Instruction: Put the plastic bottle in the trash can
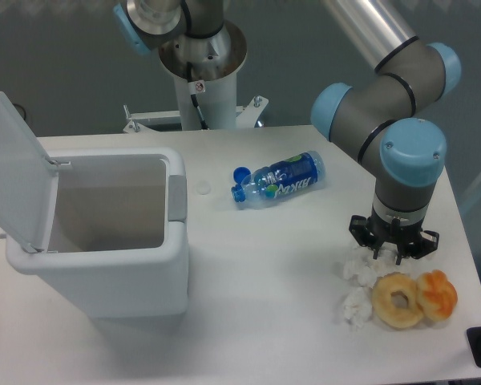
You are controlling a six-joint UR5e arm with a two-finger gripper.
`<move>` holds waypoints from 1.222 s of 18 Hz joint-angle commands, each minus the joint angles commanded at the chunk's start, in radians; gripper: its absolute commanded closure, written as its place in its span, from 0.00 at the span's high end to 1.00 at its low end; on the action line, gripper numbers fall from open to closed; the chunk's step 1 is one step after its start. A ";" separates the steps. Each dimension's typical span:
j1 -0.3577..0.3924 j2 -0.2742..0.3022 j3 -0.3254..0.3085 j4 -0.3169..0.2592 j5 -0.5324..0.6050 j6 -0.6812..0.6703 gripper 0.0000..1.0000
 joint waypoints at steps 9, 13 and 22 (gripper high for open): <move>-0.011 0.092 -0.024 -0.015 -0.014 -0.002 0.20; -0.037 0.195 -0.090 -0.021 -0.086 -0.014 0.17; -0.132 0.343 -0.101 -0.021 -0.196 -0.270 0.16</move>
